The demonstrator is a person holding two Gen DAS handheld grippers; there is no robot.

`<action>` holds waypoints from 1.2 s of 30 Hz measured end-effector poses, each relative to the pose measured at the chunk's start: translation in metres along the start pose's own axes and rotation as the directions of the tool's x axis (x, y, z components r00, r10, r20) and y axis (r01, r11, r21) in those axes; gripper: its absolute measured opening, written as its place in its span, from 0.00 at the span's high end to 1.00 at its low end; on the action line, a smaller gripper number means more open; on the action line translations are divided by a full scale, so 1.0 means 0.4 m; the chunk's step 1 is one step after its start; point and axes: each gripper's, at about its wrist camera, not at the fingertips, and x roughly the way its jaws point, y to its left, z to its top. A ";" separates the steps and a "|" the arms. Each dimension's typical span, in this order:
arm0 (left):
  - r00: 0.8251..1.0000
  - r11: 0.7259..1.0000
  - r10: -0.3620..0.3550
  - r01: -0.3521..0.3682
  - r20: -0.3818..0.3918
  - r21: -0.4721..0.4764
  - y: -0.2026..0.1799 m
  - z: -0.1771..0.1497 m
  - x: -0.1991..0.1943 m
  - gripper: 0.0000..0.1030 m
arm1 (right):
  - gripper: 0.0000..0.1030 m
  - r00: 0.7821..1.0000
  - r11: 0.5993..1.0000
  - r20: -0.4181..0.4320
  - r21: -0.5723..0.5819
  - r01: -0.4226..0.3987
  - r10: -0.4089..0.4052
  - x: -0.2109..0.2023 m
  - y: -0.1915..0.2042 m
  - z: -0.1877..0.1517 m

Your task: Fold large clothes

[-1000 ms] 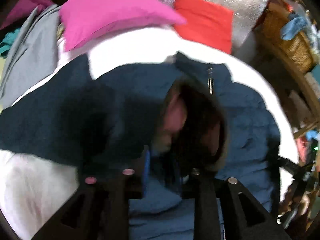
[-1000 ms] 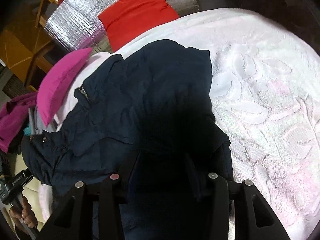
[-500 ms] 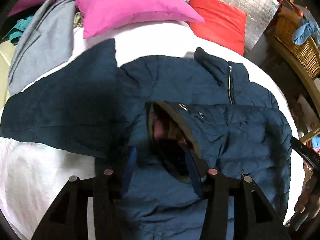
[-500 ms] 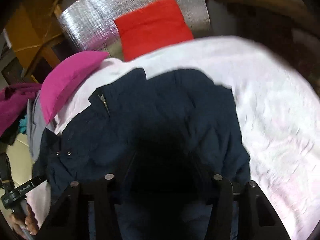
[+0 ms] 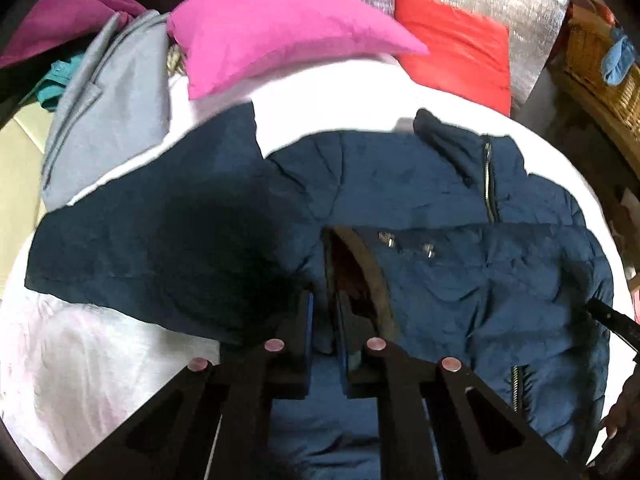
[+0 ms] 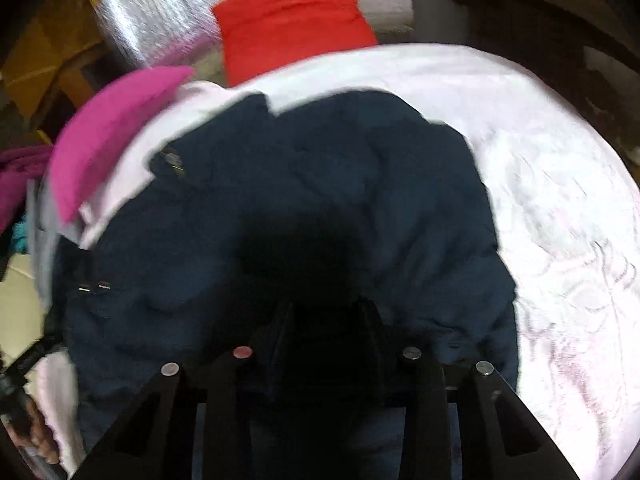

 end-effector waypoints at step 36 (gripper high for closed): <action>0.994 0.982 0.071 -0.055 -0.082 0.182 -0.131 -0.003 0.134 0.36 | 0.63 0.991 0.995 -0.094 -0.028 -0.097 0.094 0.128 0.091 0.041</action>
